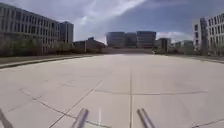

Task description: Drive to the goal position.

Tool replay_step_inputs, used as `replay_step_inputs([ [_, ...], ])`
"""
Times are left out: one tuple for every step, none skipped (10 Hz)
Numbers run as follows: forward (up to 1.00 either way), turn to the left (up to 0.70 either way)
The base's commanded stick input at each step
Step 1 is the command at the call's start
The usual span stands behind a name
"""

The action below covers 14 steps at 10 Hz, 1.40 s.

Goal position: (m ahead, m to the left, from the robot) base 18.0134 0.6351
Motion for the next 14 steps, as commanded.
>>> replay_step_inputs([
  [0.5,0.0],
  [0.5,0.0],
  [0.5,0.0],
  [0.5,0.0],
  [0.5,0.0],
  [0.5,0.0],
  [0.5,0.0],
  [0.5,0.0],
  [0.5,0.0],
  [0.5,0.0],
  [0.5,0.0],
  [0.5,0.0],
  [0.5,0.0],
  [0.5,0.0],
])
